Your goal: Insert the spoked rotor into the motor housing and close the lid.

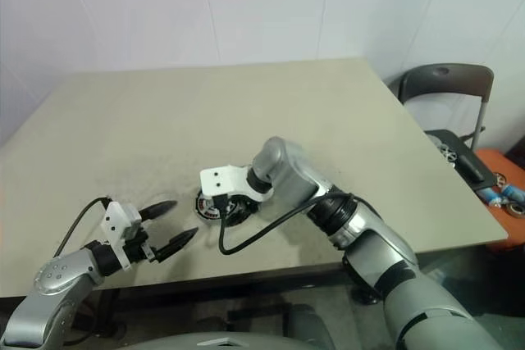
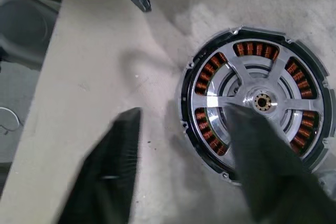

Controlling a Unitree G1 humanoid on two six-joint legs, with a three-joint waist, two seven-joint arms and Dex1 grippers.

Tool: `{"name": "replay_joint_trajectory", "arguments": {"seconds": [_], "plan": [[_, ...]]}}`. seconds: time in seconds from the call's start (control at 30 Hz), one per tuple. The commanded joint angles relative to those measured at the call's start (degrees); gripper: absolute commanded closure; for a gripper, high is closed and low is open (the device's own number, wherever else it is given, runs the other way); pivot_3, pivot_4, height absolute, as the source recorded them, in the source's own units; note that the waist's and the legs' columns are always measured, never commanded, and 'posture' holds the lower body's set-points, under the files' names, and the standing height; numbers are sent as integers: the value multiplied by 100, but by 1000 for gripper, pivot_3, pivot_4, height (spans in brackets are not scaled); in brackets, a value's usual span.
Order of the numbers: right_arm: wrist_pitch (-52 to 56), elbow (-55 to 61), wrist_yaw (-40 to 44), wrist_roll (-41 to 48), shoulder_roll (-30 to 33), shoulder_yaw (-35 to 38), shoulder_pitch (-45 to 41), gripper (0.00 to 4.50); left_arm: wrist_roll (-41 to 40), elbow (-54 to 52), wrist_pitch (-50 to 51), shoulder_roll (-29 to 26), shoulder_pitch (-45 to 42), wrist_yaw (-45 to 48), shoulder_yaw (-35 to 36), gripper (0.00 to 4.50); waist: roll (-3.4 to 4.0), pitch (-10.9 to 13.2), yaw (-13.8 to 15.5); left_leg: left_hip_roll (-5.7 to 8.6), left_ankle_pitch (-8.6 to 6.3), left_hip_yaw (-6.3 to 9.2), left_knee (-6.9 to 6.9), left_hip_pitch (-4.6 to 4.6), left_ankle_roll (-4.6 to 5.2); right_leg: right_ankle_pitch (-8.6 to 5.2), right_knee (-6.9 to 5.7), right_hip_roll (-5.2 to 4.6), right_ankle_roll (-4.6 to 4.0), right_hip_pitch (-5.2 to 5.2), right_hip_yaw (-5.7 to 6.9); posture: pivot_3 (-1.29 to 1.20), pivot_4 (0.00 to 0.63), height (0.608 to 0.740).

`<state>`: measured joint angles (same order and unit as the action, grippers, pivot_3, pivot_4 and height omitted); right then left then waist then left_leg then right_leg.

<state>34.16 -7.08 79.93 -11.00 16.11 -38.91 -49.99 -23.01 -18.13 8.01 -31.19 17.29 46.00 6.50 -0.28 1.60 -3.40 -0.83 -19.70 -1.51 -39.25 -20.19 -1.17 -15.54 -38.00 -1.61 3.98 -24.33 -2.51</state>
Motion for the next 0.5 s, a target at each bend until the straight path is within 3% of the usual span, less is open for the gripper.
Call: {"name": "replay_joint_trajectory", "arguments": {"seconds": [0.03,0.1,0.5], "plan": [[213,380,79,300,65,250,-184,557,-15,-207,-27,-19,-62,-15,22,0,0,0,4,0,0,0,0,0,0,0,0,0,0,0,0,0,0,740],[356,480,103,463,124,337,-202,37,-16,-214,-22,-22,-64,-19,16,0,0,0,5,0,0,0,0,0,0,0,0,0,0,0,0,0,0,740],[1059,298,-382,1211,742,1274,-40,37,-28,-223,22,-55,-117,-6,-9,0,-1,0,91,0,0,0,0,-1,0,0,2,0,0,0,0,0,0,740]]}}
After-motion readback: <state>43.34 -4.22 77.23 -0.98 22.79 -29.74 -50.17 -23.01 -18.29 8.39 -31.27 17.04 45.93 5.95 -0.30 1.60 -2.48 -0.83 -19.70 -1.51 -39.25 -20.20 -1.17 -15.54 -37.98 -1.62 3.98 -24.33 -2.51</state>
